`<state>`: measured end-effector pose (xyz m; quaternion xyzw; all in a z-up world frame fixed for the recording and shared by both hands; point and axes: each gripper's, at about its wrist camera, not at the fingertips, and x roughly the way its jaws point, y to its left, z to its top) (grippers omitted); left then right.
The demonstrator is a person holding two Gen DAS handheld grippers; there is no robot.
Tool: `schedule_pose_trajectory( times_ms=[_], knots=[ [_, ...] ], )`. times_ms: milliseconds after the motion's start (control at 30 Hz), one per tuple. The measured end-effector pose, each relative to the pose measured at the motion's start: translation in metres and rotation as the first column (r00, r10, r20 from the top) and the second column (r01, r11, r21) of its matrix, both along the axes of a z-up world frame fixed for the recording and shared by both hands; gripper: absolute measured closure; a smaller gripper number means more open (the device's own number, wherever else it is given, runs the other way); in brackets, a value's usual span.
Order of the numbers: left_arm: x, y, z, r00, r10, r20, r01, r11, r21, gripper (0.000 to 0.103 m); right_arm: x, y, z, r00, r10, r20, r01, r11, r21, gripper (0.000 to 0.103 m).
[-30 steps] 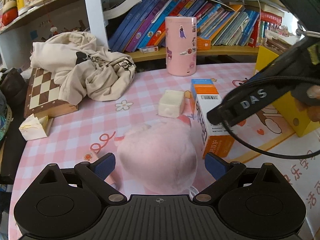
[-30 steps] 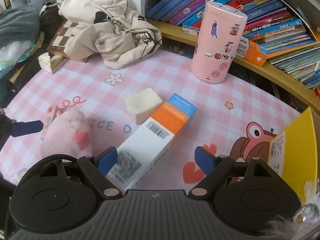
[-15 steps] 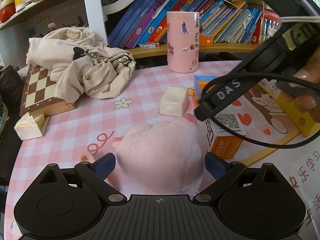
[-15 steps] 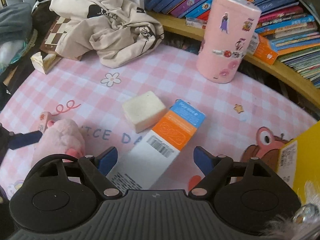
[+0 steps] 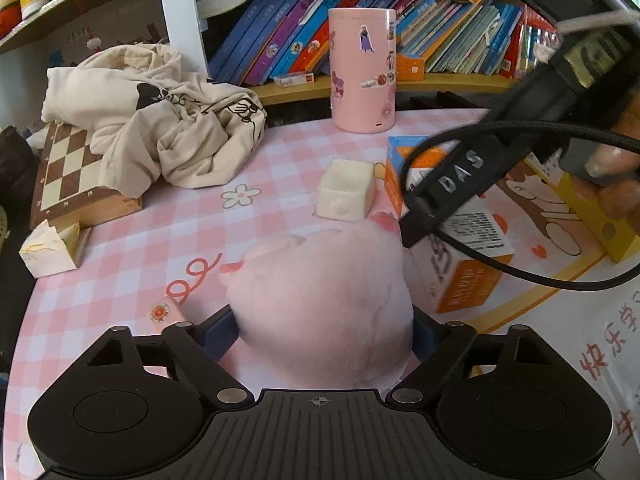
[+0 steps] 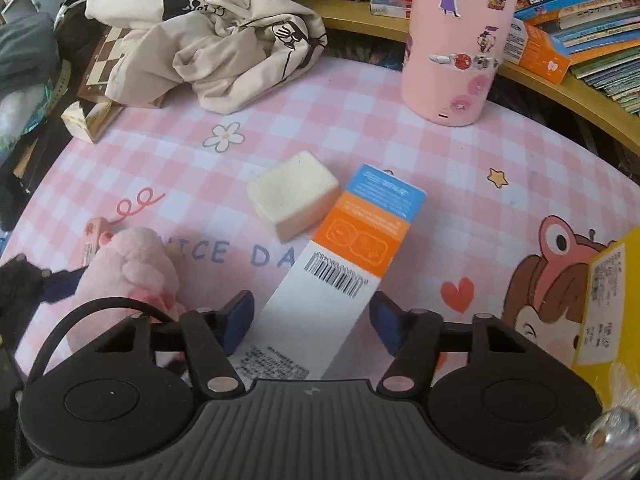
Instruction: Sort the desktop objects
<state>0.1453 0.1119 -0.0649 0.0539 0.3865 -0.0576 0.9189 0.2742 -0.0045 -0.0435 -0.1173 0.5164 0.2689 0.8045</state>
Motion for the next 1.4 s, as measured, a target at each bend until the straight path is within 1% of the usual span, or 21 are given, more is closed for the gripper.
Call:
schedule_pose_trajectory(
  times_ms=[33,67,200,433,600,733,867,1033,1100,1167,1300,1400],
  knots=[
    [-0.001,0.0,0.001,1.0,-0.007,0.0,0.007,1.0,-0.003,0.02,-0.003,-0.002,0.001,1.0,0.008,0.003,-0.008,1.0,-0.004,0.05],
    [-0.003,-0.001,0.001,1.0,-0.015,-0.001,0.015,1.0,-0.007,0.021,-0.006,-0.004,0.002,1.0,0.016,0.006,-0.015,1.0,-0.009,0.055],
    [-0.01,-0.003,0.004,0.999,-0.046,-0.006,0.046,0.999,-0.026,0.024,-0.023,-0.018,0.006,0.999,0.045,0.009,-0.045,0.999,-0.026,0.062],
    [-0.028,-0.007,0.007,0.995,-0.099,-0.027,0.097,0.994,-0.056,0.024,-0.057,-0.045,0.008,0.998,0.065,-0.017,-0.066,0.997,-0.05,0.062],
    [-0.046,-0.014,0.009,0.985,-0.163,-0.05,0.16,0.985,-0.066,0.024,-0.081,-0.062,0.008,0.997,0.065,-0.048,-0.068,0.996,-0.062,0.064],
    [-0.055,-0.021,0.009,0.976,-0.208,-0.059,0.207,0.978,-0.028,0.024,-0.096,-0.073,0.009,0.996,0.056,-0.071,-0.06,0.996,-0.064,0.064],
    [-0.054,-0.019,0.01,0.976,-0.208,-0.069,0.207,0.978,-0.027,0.02,-0.097,-0.081,0.017,0.996,0.046,-0.077,-0.049,0.998,-0.04,0.062],
    [-0.052,-0.02,0.01,0.975,-0.208,-0.073,0.206,0.978,-0.028,0.019,-0.1,-0.089,0.041,0.997,0.072,-0.041,-0.074,0.997,-0.03,0.058],
    [-0.052,-0.02,0.01,0.975,-0.208,-0.073,0.207,0.978,-0.028,0.019,-0.101,-0.092,0.051,0.997,0.08,-0.017,-0.08,0.996,-0.03,0.055],
    [-0.052,-0.02,0.009,0.976,-0.207,-0.072,0.205,0.978,-0.032,0.019,-0.099,-0.097,0.057,0.998,0.068,0.006,-0.068,0.997,-0.029,0.054],
    [-0.049,-0.019,0.008,0.978,-0.195,-0.068,0.192,0.98,-0.043,0.018,-0.086,-0.095,0.054,1.0,0.005,0.023,-0.005,1.0,-0.001,0.054],
    [-0.046,-0.018,0.007,0.981,-0.184,-0.068,0.181,0.982,-0.055,0.018,-0.079,-0.081,0.043,1.0,0.008,0.0,-0.008,1.0,0.021,0.051]
  ],
)
